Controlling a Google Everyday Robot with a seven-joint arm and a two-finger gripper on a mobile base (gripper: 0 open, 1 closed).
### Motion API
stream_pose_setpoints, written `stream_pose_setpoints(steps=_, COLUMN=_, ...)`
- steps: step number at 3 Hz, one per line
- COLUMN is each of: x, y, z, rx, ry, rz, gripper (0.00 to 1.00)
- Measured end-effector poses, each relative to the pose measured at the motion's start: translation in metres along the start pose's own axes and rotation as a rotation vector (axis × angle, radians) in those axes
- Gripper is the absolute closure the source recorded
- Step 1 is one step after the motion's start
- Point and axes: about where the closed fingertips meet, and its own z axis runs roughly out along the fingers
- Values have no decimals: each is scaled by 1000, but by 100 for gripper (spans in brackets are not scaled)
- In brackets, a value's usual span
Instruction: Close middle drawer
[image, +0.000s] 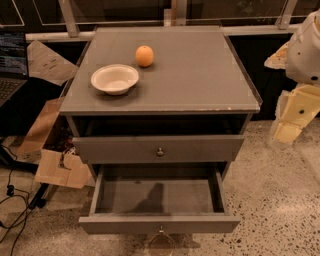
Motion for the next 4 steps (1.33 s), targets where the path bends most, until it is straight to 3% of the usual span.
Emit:
stream_pose_setpoints(steps=1, x=0, y=0, z=0, rx=0, ry=0, rz=0, gripper=0)
stream_pose_setpoints(steps=2, x=2, y=6, z=16, rx=2, ry=-49, rz=29, gripper=0)
stream_pose_setpoints(steps=4, x=28, y=42, z=114, rx=-58, ry=-170, rz=216, gripper=0)
